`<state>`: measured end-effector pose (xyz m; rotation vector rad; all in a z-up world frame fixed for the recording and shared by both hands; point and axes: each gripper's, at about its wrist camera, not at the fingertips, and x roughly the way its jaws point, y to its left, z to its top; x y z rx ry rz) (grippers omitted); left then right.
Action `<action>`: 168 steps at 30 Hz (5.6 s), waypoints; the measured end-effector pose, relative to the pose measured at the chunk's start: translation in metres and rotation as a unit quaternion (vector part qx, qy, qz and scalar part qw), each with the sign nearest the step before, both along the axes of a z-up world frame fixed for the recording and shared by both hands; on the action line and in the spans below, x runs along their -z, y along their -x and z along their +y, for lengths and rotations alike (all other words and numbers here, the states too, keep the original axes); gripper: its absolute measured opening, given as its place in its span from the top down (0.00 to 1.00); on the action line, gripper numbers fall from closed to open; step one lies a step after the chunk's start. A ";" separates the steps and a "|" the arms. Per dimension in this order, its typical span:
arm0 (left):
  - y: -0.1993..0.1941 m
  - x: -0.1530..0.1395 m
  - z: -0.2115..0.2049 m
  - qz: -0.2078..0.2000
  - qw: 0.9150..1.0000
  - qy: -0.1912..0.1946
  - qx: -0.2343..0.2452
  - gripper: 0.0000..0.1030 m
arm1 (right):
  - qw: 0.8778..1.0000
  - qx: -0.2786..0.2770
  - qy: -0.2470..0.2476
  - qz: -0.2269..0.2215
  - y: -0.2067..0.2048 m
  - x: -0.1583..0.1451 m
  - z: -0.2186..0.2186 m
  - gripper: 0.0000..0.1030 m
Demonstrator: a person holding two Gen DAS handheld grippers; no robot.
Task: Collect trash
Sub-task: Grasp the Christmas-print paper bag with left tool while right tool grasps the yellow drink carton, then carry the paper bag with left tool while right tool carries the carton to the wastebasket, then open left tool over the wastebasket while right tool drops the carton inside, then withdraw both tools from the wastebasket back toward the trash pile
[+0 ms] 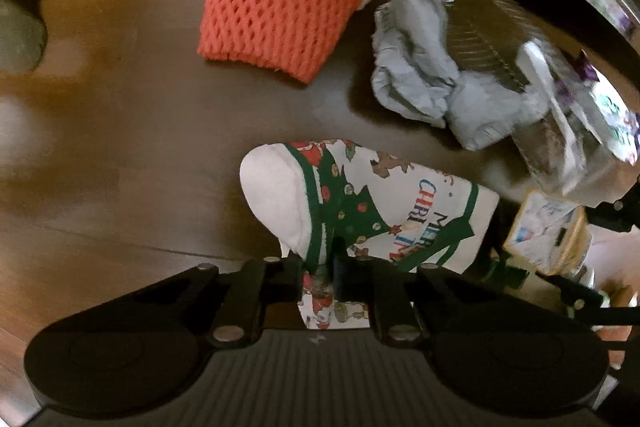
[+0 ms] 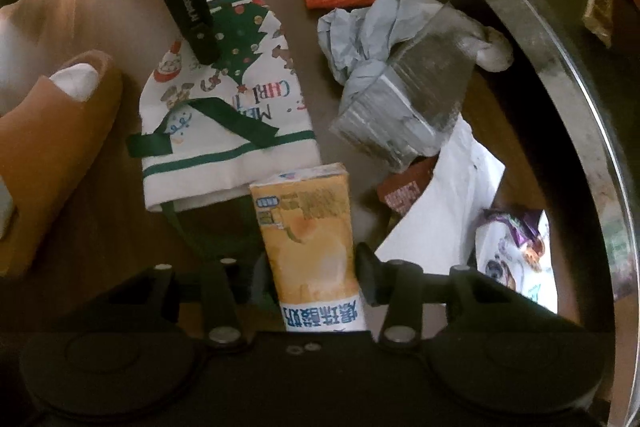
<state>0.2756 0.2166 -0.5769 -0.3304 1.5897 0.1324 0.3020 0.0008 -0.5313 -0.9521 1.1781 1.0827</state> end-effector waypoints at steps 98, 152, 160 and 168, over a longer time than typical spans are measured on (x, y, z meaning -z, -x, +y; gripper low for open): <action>-0.165 -0.616 -0.116 -0.393 0.889 -0.166 0.169 0.91 | 0.890 0.285 -0.292 -0.205 -0.156 -0.555 -0.023 0.60; 0.023 -0.723 -0.144 -0.468 0.869 -0.123 0.104 0.19 | 0.845 0.305 -0.379 -0.222 0.013 -0.655 -0.128 0.49; 0.058 -0.713 -0.158 -0.473 0.866 -0.111 0.114 0.12 | 0.852 0.296 -0.379 -0.208 0.043 -0.641 -0.142 0.49; 0.078 -0.673 -0.163 -0.475 0.867 -0.104 0.105 0.01 | 0.869 0.297 -0.359 -0.167 0.056 -0.590 -0.155 0.49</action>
